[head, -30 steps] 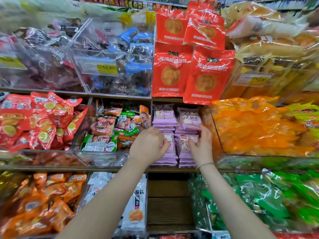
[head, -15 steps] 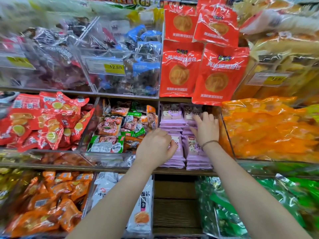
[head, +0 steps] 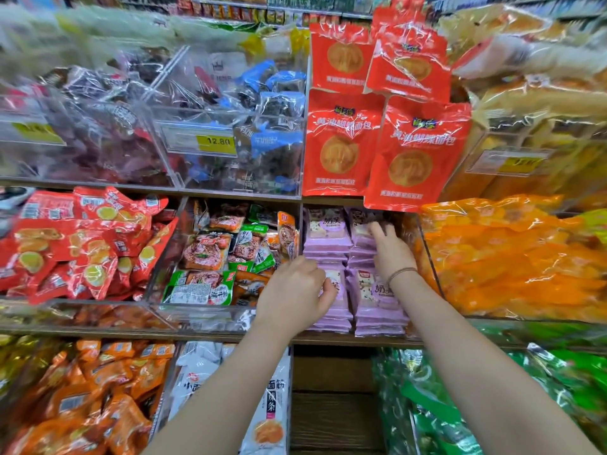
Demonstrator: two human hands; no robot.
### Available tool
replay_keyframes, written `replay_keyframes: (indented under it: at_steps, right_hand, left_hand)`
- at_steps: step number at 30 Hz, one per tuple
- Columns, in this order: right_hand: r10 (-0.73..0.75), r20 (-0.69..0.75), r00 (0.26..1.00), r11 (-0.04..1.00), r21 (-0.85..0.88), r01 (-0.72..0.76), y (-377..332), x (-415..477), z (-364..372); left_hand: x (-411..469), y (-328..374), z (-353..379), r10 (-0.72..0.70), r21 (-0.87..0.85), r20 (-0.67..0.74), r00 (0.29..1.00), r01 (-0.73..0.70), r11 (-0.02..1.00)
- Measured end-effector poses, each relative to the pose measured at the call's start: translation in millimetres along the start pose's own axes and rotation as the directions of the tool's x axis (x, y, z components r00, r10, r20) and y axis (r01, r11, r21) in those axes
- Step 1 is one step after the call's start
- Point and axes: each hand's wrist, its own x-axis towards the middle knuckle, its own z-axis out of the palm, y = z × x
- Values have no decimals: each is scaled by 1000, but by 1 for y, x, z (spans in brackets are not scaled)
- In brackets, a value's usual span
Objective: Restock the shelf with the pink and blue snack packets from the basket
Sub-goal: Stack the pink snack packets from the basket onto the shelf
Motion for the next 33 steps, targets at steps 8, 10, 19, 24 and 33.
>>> replay_keyframes:
  at_steps: [8, 10, 19, 24, 33]
  right_hand:
    - [-21, -35, 999, 1000, 6, 21, -1, -6, 0]
    - [-15, -54, 998, 1000, 6, 15, -1, -9, 1]
    - [-53, -9, 999, 994, -97, 52, -13, 0, 11]
    - [-78, -64, 995, 988, -140, 68, -10, 5, 16]
    - [-123, 66, 990, 989, 84, 118, -6, -18, -20]
  left_hand:
    - [0, 2, -3, -14, 10, 31, 999, 13, 1000]
    - [0, 3, -3, -12, 3, 28, 1000, 12, 1000]
    - [0, 0, -1, -3, -3, 13, 1000, 3, 1000]
    - [0, -1, -1, 1, 6, 10, 1000, -1, 1000]
    - [-2, -3, 1, 16, 23, 8, 1000, -16, 1000]
